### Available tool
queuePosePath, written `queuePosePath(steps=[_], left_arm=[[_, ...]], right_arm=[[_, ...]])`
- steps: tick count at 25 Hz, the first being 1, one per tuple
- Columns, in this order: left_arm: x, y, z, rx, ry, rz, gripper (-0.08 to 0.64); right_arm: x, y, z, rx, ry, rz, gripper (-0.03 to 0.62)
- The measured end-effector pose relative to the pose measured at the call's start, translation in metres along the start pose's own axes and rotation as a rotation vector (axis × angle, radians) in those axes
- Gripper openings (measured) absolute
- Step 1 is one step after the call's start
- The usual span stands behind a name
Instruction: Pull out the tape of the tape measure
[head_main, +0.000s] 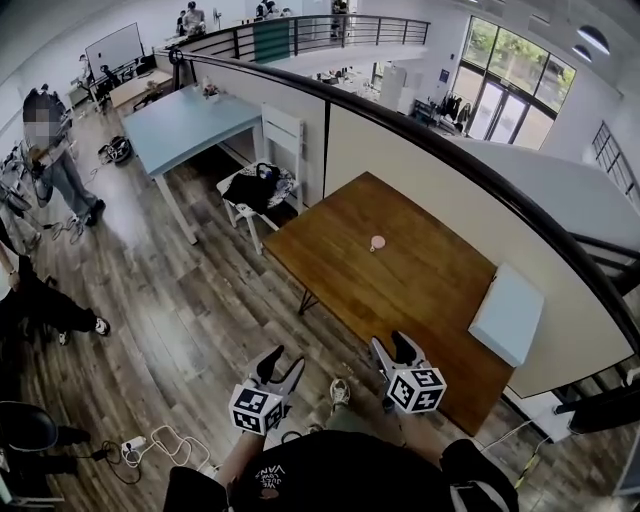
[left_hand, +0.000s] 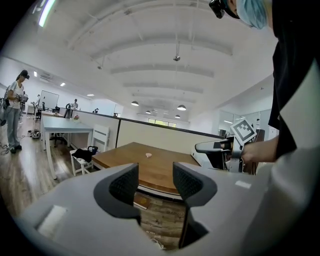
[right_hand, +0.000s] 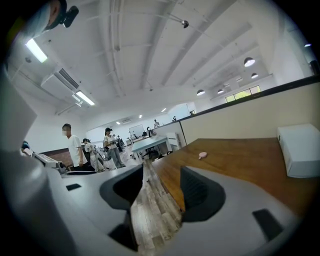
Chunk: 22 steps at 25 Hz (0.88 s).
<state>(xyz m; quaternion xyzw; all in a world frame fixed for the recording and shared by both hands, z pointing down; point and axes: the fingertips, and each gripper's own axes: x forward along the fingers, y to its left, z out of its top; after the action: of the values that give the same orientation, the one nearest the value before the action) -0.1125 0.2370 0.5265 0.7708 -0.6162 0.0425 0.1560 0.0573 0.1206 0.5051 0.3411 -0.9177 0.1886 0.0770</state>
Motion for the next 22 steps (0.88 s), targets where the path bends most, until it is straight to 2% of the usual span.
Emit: queuePosePath(steps=[8, 16, 22], left_arm=[[0.069, 0.034, 0.023, 0.035, 0.018, 0.012, 0.201], [0.158, 0.045, 0.052, 0.059, 0.024, -0.011, 0.201], [0.205, 0.048, 0.06, 0.064, 0.04, -0.005, 0.201]], right_arm=[[0.059, -0.056, 0.024, -0.005, 0.004, -0.02, 0.202], [0.109, -0.123, 0.046, 0.005, 0.015, -0.037, 0.202], [0.133, -0.157, 0.056, 0.001, 0.039, -0.02, 0.202]])
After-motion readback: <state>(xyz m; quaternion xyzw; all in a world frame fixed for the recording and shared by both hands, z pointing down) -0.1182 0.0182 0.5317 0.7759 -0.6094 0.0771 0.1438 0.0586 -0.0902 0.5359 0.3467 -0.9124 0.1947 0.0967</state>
